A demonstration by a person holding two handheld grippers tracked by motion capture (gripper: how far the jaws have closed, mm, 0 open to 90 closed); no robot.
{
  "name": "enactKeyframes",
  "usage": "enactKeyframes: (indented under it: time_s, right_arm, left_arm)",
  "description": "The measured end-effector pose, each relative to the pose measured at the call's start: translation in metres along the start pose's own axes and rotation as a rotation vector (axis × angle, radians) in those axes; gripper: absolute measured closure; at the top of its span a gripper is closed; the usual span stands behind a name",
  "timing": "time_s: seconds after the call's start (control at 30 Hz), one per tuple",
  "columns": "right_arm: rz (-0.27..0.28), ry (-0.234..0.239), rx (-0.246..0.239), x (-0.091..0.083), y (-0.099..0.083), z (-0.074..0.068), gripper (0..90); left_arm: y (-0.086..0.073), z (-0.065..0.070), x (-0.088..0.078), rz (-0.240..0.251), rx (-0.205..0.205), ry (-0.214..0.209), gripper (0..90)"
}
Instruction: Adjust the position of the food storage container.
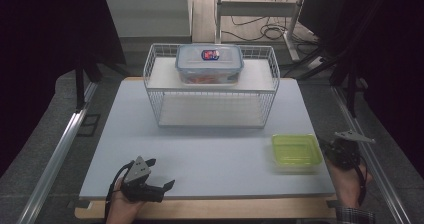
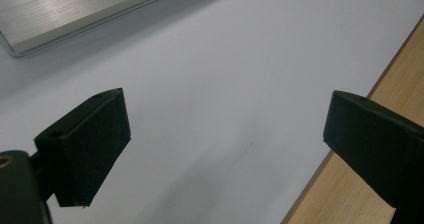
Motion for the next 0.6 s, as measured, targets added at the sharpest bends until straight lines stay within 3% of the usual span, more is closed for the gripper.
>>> enactKeyframes:
  time_s: [0.2, 0.6]
  right_arm:
    - [-0.049, -0.022, 0.007, 0.013, -0.009, 0.009, 89.4]
    - [-0.066, 0.015, -0.008, 0.022, -0.007, -0.002, 89.4]
  left_arm:
    - [0.0, 0.0, 0.001, -0.004, -0.003, -0.003, 4.7]
    - [0.0, 0.0, 0.002, -0.005, -0.003, -0.001, 4.7]
Point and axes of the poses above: each handheld gripper's, and its own axes: x roughly forward along the jaws, y roughly out of its top, z roughly to its right, the point moved 3 cm from there along x, roughly forward along the jaws, and after that the axes turned 14 degrees about -x, right-handed, at the moved point
